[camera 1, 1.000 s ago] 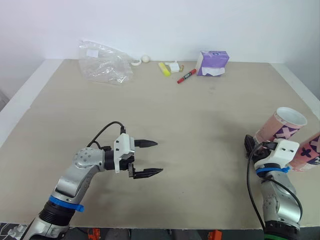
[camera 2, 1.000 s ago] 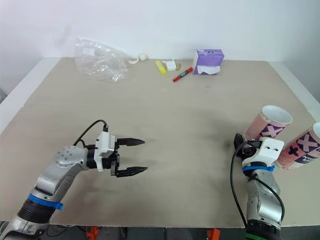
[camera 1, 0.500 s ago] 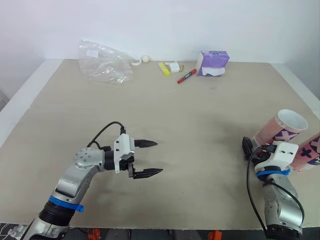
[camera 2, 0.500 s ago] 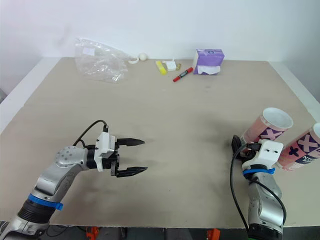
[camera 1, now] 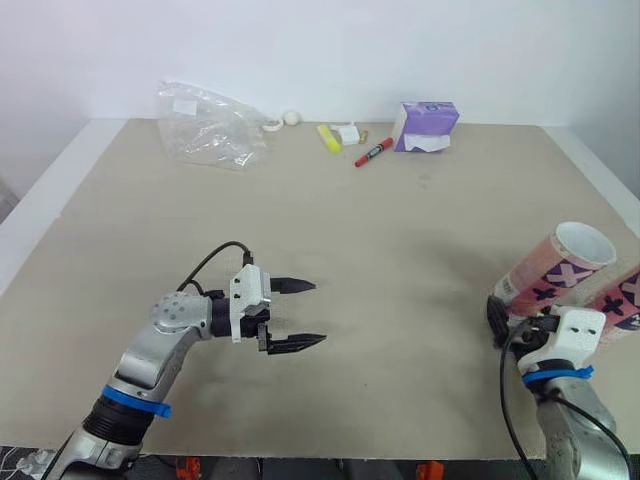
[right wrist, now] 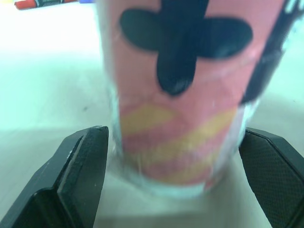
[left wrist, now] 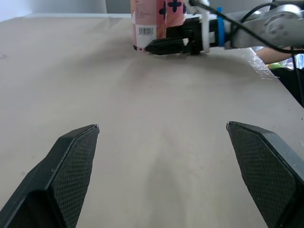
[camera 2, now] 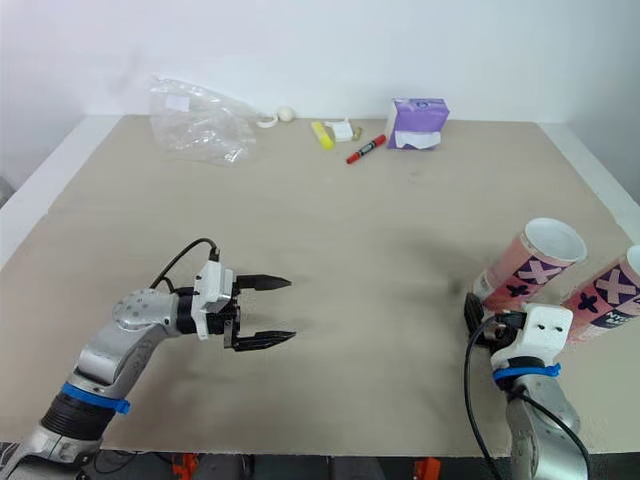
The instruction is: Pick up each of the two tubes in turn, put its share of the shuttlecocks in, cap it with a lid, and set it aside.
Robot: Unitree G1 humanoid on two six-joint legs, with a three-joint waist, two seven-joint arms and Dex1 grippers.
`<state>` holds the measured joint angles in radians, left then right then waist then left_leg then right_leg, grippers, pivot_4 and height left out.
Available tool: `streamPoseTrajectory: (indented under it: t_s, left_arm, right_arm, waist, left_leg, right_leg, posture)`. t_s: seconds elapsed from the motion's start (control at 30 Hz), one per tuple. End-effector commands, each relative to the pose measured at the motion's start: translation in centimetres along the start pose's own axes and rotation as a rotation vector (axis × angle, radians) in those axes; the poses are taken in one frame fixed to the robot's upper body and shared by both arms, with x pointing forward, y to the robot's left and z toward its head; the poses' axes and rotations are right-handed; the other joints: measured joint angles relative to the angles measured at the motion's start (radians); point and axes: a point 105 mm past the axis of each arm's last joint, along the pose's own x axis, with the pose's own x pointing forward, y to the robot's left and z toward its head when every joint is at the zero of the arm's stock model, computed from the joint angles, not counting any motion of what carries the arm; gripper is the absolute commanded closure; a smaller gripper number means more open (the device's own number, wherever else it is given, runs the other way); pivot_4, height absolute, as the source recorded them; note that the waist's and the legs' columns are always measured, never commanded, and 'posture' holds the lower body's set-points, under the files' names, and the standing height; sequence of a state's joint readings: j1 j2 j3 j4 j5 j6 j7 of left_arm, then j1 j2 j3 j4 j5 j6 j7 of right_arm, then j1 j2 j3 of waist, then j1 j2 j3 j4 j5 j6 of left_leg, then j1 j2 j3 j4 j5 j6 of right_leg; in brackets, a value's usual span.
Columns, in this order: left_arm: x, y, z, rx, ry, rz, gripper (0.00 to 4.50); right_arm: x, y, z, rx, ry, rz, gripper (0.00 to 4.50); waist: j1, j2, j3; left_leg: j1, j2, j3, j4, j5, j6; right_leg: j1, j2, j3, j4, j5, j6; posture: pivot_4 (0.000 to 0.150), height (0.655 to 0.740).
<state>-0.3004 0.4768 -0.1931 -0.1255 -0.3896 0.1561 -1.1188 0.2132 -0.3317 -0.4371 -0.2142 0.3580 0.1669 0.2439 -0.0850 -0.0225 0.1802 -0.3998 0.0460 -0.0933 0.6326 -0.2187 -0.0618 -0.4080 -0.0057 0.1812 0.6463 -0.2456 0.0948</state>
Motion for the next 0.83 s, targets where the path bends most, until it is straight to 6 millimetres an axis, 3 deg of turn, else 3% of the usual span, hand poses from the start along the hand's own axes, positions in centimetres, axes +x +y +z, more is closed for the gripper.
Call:
streamPoseTrajectory:
  t_s: [0.03, 0.1, 0.2, 0.37, 0.6, 0.83]
  left_arm:
    - [0.1, 0.3, 0.6, 0.036, -0.015, 0.002, 0.00]
    - [0.0, 0.4, 0.4, 0.032, -0.011, 0.009, 0.00]
    - [-0.3, 1.0, 0.0, 0.023, 0.007, 0.052, 0.00]
    - [-1.4, 1.7, -0.2, -0.006, 0.026, 0.118, 0.00]
    - [-3.3, 2.4, -1.2, 0.040, 0.109, 0.194, 0.00]
    - [-4.3, 2.7, -1.4, 0.047, 0.145, 0.228, 0.00]
  right_arm:
    - [-1.9, 0.4, 1.6, -0.020, -0.025, 0.046, 0.02]
    - [-3.1, 0.3, 1.5, -0.046, -0.003, 0.093, 0.02]
    - [-4.5, 1.2, 2.0, -0.186, 0.018, 0.299, 0.02]
    - [-5.1, 5.7, 3.5, -0.236, -0.028, 0.698, 0.02]
    - [-3.0, 10.4, 3.9, -0.210, -0.103, 0.944, 0.02]
    - [-1.2, 10.1, 3.6, -0.228, -0.101, 0.981, 0.02]
  waist:
    - [0.001, 0.000, 0.000]
    - [0.001, 0.001, -0.001]
    - [0.001, 0.002, -0.001]
    - [-0.006, -0.001, 0.001]
    - [-0.010, -0.003, 0.002]
    - [0.006, -0.003, 0.002]
  left_leg:
    - [0.000, 0.000, 0.000, -0.001, 0.000, 0.000]
    - [0.000, 0.000, 0.001, 0.000, 0.000, 0.000]
    - [0.001, 0.000, 0.001, 0.000, 0.000, 0.000]
    - [0.003, 0.001, 0.002, 0.000, 0.000, 0.000]
    - [0.004, 0.001, 0.003, 0.000, 0.000, 0.000]
    - [0.001, 0.000, 0.002, 0.000, -0.002, -0.002]
  right_leg:
    - [0.000, 0.000, 0.000, 0.000, -0.001, 0.000]
    - [0.000, -0.001, 0.000, 0.000, 0.000, 0.000]
    - [0.000, -0.001, 0.000, 0.000, -0.001, 0.000]
    - [0.001, 0.000, 0.001, 0.000, 0.000, -0.001]
    - [0.001, 0.000, 0.001, 0.000, 0.001, -0.001]
    - [0.000, -0.001, 0.001, 0.000, -0.002, 0.001]
  posture:
    - [0.150, 0.7400]
    - [0.150, 0.7400]
    - [0.150, 0.7400]
    - [0.150, 0.7400]
    - [0.150, 0.7400]
    - [0.150, 0.7400]
